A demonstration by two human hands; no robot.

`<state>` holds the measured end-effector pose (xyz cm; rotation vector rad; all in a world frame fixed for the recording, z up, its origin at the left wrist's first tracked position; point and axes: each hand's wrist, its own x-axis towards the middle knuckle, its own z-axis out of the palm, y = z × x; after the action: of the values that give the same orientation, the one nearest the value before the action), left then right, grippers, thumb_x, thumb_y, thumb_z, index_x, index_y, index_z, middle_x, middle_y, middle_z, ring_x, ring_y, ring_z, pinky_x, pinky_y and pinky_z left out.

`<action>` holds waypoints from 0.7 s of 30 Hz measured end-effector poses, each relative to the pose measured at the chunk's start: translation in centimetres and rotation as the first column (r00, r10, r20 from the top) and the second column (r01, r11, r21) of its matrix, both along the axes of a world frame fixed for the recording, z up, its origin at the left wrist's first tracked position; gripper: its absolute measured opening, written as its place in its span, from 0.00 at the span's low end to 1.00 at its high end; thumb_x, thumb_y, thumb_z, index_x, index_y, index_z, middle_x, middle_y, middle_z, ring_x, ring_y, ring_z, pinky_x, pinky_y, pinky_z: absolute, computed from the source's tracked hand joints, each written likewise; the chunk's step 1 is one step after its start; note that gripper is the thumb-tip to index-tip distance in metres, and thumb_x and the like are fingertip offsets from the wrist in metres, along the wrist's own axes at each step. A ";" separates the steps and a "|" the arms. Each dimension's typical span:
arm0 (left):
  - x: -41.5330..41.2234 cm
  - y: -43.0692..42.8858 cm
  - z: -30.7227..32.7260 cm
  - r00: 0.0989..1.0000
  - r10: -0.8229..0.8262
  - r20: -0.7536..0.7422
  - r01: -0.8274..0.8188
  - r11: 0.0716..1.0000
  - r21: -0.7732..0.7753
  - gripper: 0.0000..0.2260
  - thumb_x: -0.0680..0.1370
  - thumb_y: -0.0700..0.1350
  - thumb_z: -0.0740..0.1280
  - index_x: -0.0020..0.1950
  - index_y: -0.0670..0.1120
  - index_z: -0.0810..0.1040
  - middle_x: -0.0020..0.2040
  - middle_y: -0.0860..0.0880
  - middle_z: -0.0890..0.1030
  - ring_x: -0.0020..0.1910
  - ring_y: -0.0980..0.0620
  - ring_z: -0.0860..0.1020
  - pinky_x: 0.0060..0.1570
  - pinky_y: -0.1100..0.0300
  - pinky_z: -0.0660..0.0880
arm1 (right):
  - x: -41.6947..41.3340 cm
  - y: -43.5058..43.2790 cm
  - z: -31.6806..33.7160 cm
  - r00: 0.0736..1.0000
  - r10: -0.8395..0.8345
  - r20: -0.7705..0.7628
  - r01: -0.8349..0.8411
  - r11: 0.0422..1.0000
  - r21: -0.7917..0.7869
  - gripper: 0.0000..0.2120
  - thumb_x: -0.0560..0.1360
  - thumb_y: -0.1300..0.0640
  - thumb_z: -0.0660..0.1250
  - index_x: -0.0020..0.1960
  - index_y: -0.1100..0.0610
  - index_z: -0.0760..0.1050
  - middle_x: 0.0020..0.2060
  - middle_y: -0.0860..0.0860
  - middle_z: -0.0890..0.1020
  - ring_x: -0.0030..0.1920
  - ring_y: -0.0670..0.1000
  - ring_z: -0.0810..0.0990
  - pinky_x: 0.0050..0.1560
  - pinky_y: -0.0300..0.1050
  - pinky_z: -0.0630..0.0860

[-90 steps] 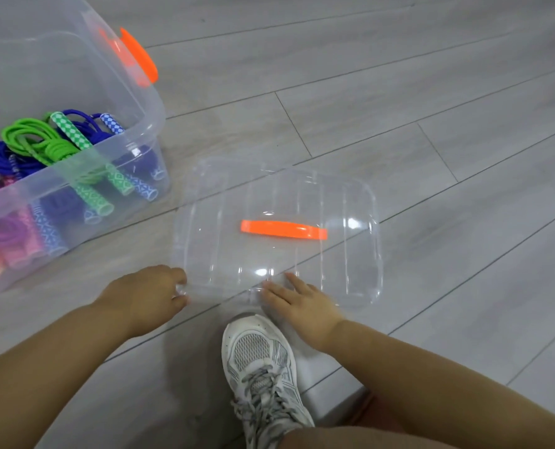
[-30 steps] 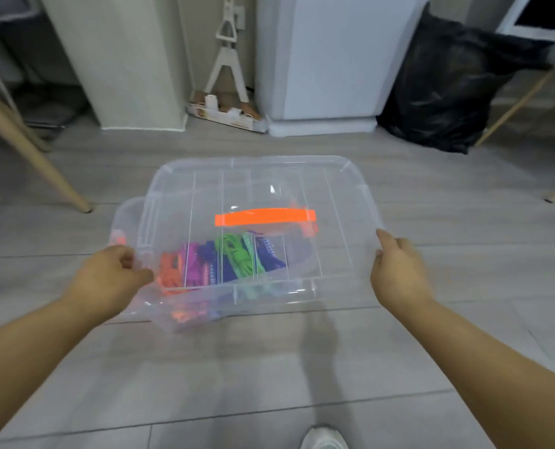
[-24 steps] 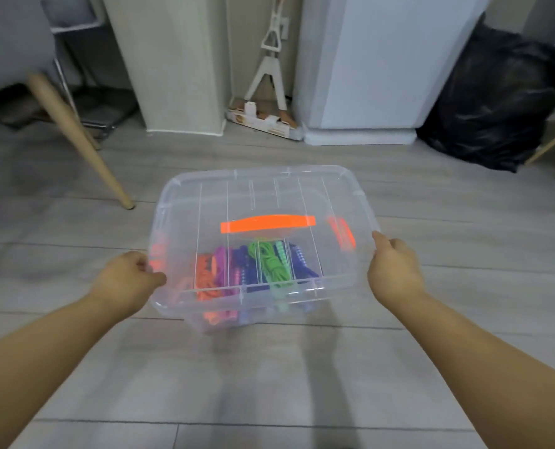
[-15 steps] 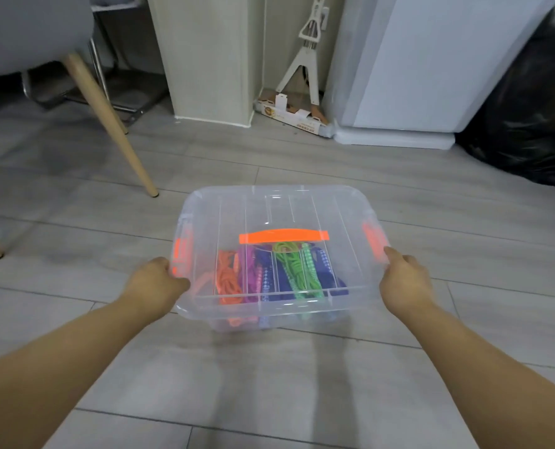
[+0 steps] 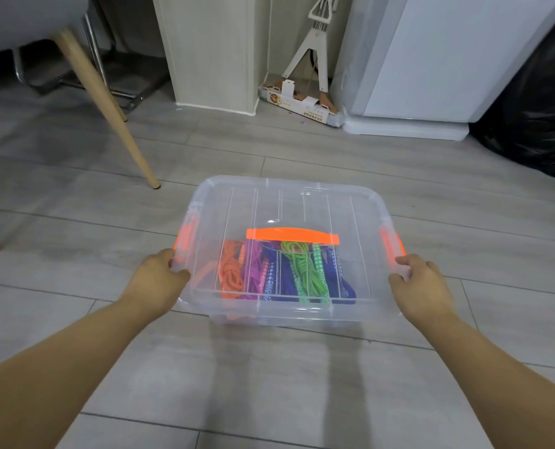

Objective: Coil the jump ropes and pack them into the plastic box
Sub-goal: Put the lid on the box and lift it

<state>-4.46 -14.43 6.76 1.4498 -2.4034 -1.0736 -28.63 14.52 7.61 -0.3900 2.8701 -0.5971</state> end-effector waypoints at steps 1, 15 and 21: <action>0.0 -0.3 0.0 1.000 0.018 -0.006 -0.018 1.000 0.009 0.07 0.73 0.39 0.67 0.51 0.40 0.77 0.48 0.40 0.79 0.45 0.40 0.77 0.42 0.57 0.69 | 0.1 0.0 0.0 1.000 -0.001 -0.005 0.001 1.000 0.002 0.18 0.75 0.57 0.60 0.64 0.53 0.70 0.54 0.57 0.72 0.43 0.58 0.74 0.47 0.48 0.72; -2.8 -2.7 -0.8 0.958 0.265 -0.108 -0.216 0.917 0.337 0.27 0.74 0.44 0.70 0.70 0.40 0.66 0.54 0.41 0.74 0.48 0.42 0.75 0.50 0.52 0.72 | -3.4 -2.6 -2.1 0.972 -0.122 0.199 0.147 0.982 -0.117 0.22 0.75 0.53 0.64 0.64 0.62 0.64 0.57 0.64 0.73 0.53 0.64 0.75 0.48 0.49 0.70; -3.0 -3.1 -0.7 0.983 0.124 -0.132 -0.110 0.988 0.111 0.06 0.75 0.41 0.69 0.51 0.41 0.79 0.46 0.40 0.78 0.42 0.42 0.75 0.42 0.56 0.68 | -3.8 -2.4 -2.5 0.977 -0.185 0.109 0.192 0.980 -0.050 0.25 0.71 0.45 0.69 0.57 0.63 0.71 0.53 0.63 0.73 0.51 0.66 0.74 0.55 0.57 0.74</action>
<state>-7.50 -17.52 6.05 1.4741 -2.1690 -1.2428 -32.47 12.14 5.16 -0.0912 2.8131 -0.7152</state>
